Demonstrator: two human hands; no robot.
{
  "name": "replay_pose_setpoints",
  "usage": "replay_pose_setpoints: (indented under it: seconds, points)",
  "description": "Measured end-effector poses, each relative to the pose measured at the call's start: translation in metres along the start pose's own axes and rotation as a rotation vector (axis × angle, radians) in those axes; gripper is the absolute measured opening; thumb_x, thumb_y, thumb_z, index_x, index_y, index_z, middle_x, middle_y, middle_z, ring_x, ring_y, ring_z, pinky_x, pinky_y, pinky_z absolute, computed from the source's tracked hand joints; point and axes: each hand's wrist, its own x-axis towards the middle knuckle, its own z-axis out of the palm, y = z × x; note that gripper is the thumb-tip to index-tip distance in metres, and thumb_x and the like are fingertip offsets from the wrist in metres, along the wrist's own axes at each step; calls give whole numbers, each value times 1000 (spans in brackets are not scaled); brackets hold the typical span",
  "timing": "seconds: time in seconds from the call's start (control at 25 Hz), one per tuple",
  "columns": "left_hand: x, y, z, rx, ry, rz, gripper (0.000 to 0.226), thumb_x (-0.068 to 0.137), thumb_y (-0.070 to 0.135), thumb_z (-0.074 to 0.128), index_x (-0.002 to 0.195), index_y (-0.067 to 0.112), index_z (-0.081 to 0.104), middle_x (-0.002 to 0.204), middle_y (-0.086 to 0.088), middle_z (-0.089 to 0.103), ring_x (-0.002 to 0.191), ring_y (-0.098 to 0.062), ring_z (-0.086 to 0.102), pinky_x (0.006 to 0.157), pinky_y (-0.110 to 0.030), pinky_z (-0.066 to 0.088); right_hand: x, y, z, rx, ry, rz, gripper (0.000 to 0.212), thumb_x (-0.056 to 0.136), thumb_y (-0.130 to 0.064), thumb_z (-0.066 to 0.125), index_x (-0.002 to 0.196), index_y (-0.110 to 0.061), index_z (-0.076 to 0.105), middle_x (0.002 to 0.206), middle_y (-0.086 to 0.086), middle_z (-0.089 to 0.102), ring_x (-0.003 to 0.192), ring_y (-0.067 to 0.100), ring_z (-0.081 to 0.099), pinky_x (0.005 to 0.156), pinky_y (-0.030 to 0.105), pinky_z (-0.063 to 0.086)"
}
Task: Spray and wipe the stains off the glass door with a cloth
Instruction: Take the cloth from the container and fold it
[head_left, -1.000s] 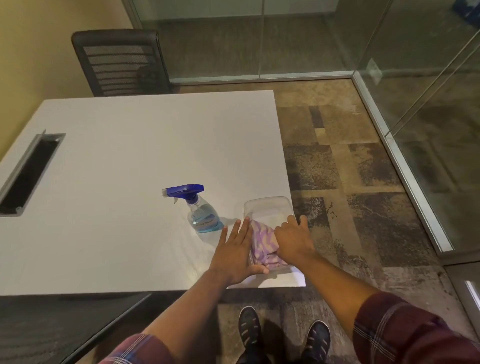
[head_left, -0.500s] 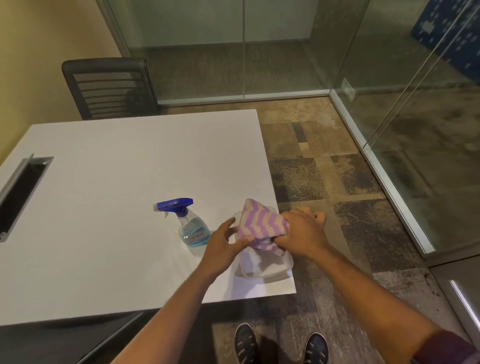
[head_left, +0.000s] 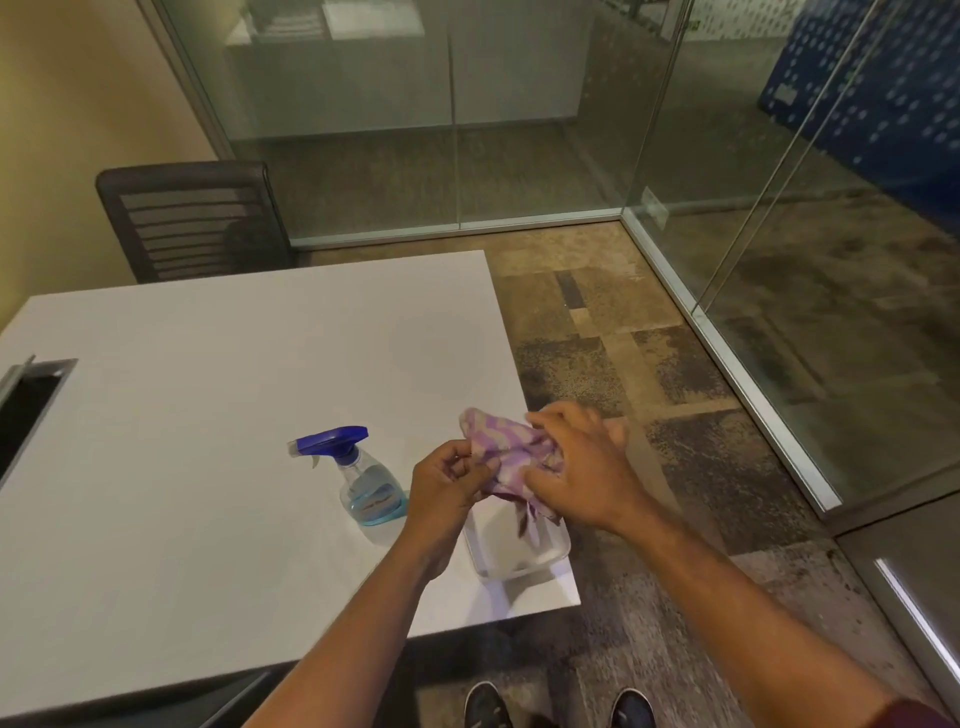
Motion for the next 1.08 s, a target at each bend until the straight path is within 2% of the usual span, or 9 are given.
replay_pose_setpoints:
  seconds: [0.2,0.32,0.44,0.56,0.68,0.76,0.84,0.96,1.08]
  points:
    - [-14,16,12,101,-26,112,29,100,10,74,119,32,77,110,3,85,104,-16,81,86,-28,65,2,-18,14,375,35,20,48,92,-63,65,130,-33,67,119,-9,66,108,9,66,90,28,55]
    - [-17,17,9,156,-72,147,30,99,11,76,125,26,77,113,1,84,106,-21,81,90,-33,66,6,-20,14,274,161,45,28,100,-48,59,103,-23,72,99,-6,64,92,14,64,79,35,52]
    - [-15,16,1,106,-12,111,30,98,2,72,114,27,79,111,2,84,107,-20,79,86,-25,62,9,-19,-1,376,280,135,31,106,-24,55,76,-25,63,80,-10,59,76,15,58,74,34,45]
    - [-11,12,-10,239,142,98,31,97,-1,66,107,26,75,111,3,79,114,-24,73,88,-25,58,5,-15,-32,469,294,139,28,111,-21,47,99,-23,73,75,-9,66,66,5,59,63,28,46]
    - [-10,18,-14,485,207,188,43,91,26,74,132,31,62,139,13,60,135,-15,56,110,-36,50,1,-18,-60,427,125,14,28,113,-19,44,119,-21,71,82,-14,66,71,-9,64,64,13,44]
    - [-7,33,-8,578,31,291,72,86,48,79,151,33,52,151,20,48,140,-3,45,120,-33,40,0,-23,-75,350,-20,-103,32,113,-16,43,123,-25,73,103,-14,74,97,-6,68,82,18,51]
    - [-1,46,2,628,-195,379,82,82,57,85,154,38,51,156,22,51,140,3,48,119,-25,39,-1,-30,-90,408,-159,-159,33,114,-14,43,125,-22,73,117,-7,76,112,7,70,96,28,57]
    - [6,61,14,541,-259,473,38,87,34,90,121,24,77,117,9,80,108,0,72,95,-22,55,0,-34,-112,531,-181,-170,27,112,-13,49,125,-19,72,117,1,77,110,16,73,93,29,58]
    - [8,72,16,407,-275,486,11,93,8,83,103,11,82,96,-2,82,88,-8,74,81,-23,58,1,-26,-119,446,-147,-96,31,96,-18,68,127,-17,69,118,6,74,108,21,73,87,32,61]
